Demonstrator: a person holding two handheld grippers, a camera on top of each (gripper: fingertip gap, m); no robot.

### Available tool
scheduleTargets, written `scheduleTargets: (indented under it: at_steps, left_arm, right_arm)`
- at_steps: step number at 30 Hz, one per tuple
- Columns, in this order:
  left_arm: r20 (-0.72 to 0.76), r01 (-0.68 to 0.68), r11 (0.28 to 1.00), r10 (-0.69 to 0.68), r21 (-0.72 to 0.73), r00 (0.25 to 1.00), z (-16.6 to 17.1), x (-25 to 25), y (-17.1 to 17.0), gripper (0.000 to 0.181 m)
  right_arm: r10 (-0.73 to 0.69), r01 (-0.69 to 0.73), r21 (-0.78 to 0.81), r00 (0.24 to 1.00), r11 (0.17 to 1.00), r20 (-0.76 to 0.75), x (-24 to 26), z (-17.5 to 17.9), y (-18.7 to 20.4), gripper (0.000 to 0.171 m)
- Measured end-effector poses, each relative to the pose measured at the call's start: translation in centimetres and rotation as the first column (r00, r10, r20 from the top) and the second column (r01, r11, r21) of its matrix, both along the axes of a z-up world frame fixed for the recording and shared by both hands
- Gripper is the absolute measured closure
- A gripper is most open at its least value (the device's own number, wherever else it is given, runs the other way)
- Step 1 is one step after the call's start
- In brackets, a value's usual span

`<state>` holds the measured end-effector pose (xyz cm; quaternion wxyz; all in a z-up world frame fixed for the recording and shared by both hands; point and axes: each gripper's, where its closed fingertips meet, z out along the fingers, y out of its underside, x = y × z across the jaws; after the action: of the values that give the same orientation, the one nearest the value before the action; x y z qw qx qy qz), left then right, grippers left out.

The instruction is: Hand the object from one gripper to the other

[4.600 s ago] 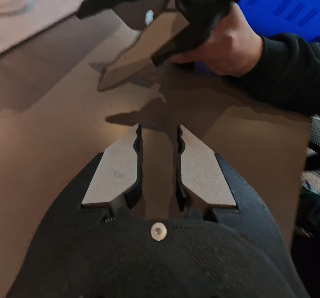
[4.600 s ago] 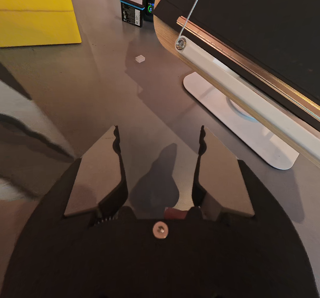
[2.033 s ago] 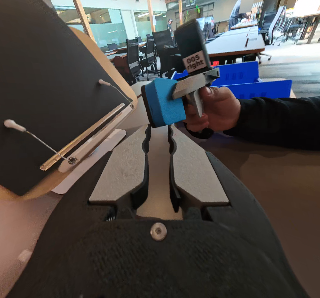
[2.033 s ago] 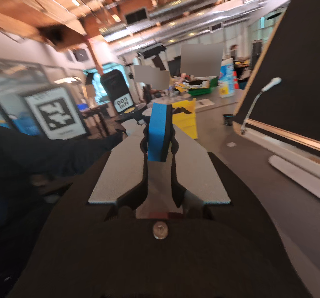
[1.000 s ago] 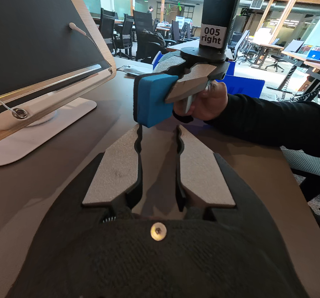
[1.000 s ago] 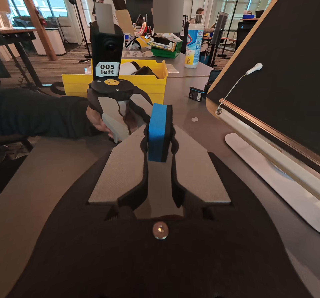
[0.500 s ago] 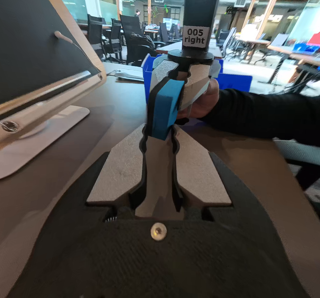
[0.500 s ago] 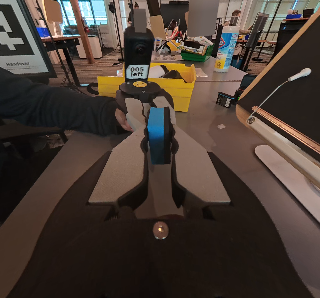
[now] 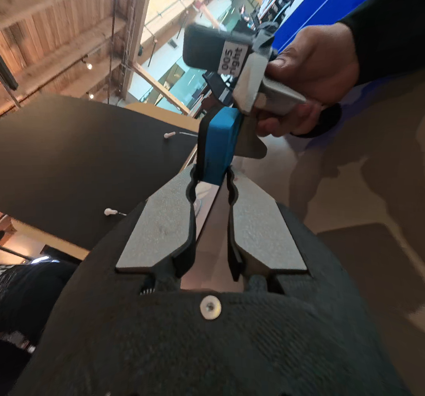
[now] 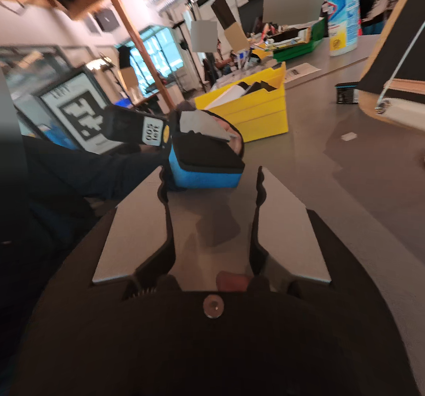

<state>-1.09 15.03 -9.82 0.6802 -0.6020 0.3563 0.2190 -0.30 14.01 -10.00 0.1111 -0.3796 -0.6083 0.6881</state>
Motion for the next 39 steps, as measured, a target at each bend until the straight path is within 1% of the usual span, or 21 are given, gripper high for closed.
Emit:
scheduleTargets:
  at_steps: [1, 3, 4, 5, 6, 9, 13, 14, 16, 18, 20, 21, 22, 24, 26, 27, 29, 31, 33, 35, 39]
  left_arm:
    - [0.005, 0.012, 1.000, -0.012, 0.008, 1.000, 0.1, 0.2, -0.1, 0.158]
    - [-0.019, 0.009, 1.000, -0.008, 0.025, 1.000, 0.2, 0.3, 0.0, 0.158]
    - [-0.033, 0.009, 0.999, -0.008, 0.032, 0.999, 0.1, 0.3, 0.0, 0.158]
    - [-0.037, 0.010, 1.000, -0.009, 0.024, 0.999, -0.1, 0.3, 0.1, 0.158]
    - [-0.030, -0.007, 1.000, 0.007, 0.002, 1.000, -0.4, 0.1, 0.3, 0.158]
    - [0.038, -0.057, 0.995, 0.060, -0.083, 0.997, -1.7, -0.6, 0.8, 0.157]
    - [0.194, -0.044, 0.983, 0.079, -0.181, 0.978, -2.7, -1.1, 1.4, 0.150]
    - [0.230, -0.035, 0.979, 0.082, -0.203, 0.970, -2.9, -1.3, 1.5, 0.146]
    - [0.312, 0.030, 0.959, 0.061, -0.280, 0.948, -3.6, -1.0, 1.3, 0.139]
    - [0.420, 0.104, 0.937, 0.048, -0.332, 0.906, -3.8, -0.9, 1.1, 0.129]
    - [0.554, 0.212, 0.904, 0.032, -0.371, 0.832, -3.7, -0.5, 0.8, 0.127]
    - [0.615, 0.285, 0.880, 0.010, -0.380, 0.789, -3.6, 0.0, 0.5, 0.133]
    - [0.663, 0.326, 0.869, 0.003, -0.372, 0.749, -3.3, 0.0, 0.4, 0.140]
    - [0.769, 0.420, 0.851, -0.030, -0.315, 0.639, -2.2, 0.3, -0.1, 0.139]
    - [0.867, 0.564, 0.772, -0.034, -0.293, 0.497, -1.8, 1.4, -0.8, 0.129]
    - [0.898, 0.621, 0.731, -0.025, -0.283, 0.439, -1.6, 1.8, -1.1, 0.125]
    - [0.940, 0.692, 0.679, -0.009, -0.244, 0.340, -1.4, 2.2, -1.4, 0.126]
    - [0.954, 0.716, 0.661, 0.000, -0.225, 0.300, -1.3, 2.3, -1.4, 0.126]
    - [0.959, 0.726, 0.652, 0.001, -0.217, 0.285, -1.3, 2.6, -1.5, 0.129]
    - [0.948, 0.705, 0.663, 0.022, -0.252, 0.319, -2.0, 2.7, -1.1, 0.135]
    - [0.935, 0.689, 0.674, 0.009, -0.268, 0.355, -2.2, 2.6, -1.1, 0.137]
  right_arm:
    - [0.024, -0.023, -0.047, 1.000, 0.999, 0.002, 0.2, 0.4, -0.2, 0.097]
    - [0.078, -0.078, -0.136, 0.997, 0.988, -0.003, 0.6, 1.3, -0.6, 0.105]
    - [0.084, -0.081, -0.167, 0.996, 0.983, 0.008, 0.6, 1.4, -0.5, 0.107]
    - [0.075, -0.068, -0.184, 0.997, 0.981, 0.032, 0.4, 1.2, -0.2, 0.117]
    - [0.071, -0.061, -0.186, 0.996, 0.981, 0.050, 0.2, 0.9, 0.0, 0.118]
    - [0.003, 0.002, -0.086, 0.998, 0.996, 0.059, -0.5, -0.2, 0.4, 0.118]
    - [-0.090, 0.089, 0.060, 0.996, 0.994, 0.015, -0.9, -0.6, 1.1, 0.118]
    - [-0.117, 0.118, 0.088, 0.993, 0.989, -0.017, -1.0, -0.4, 1.4, 0.118]
    - [-0.162, 0.172, 0.133, 0.983, 0.976, -0.080, -1.1, 0.3, 1.8, 0.118]
    - [-0.205, 0.231, 0.170, 0.967, 0.958, -0.153, -1.0, 1.1, 2.5, 0.118]
    - [-0.234, 0.280, 0.214, 0.948, 0.936, -0.215, -0.9, 1.6, 3.0, 0.118]
    - [-0.236, 0.293, 0.239, 0.941, 0.926, -0.241, -0.7, 1.8, 3.1, 0.118]
    - [-0.236, 0.306, 0.270, 0.935, 0.913, -0.264, -0.6, 1.8, 3.2, 0.118]
    - [-0.225, 0.332, 0.346, 0.922, 0.878, -0.315, -0.4, 1.7, 3.2, 0.118]
    - [-0.193, 0.340, 0.419, 0.915, 0.842, -0.355, -0.1, 1.4, 2.9, 0.118]
    - [-0.175, 0.338, 0.449, 0.914, 0.827, -0.366, 0.0, 1.3, 2.7, 0.118]
    - [-0.135, 0.314, 0.486, 0.920, 0.816, -0.369, 0.3, 0.8, 2.1, 0.118]
    - [-0.086, 0.289, 0.514, 0.920, 0.807, -0.382, 0.5, 0.5, 1.3, 0.118]
    - [-0.042, 0.280, 0.553, 0.914, 0.785, -0.403, 0.5, 0.0, 0.5, 0.118]
    - [-0.013, 0.270, 0.569, 0.910, 0.777, -0.415, 0.5, -0.3, -0.2, 0.118]
    - [-0.016, 0.264, 0.564, 0.914, 0.782, -0.406, 0.5, -0.5, -0.1, 0.118]
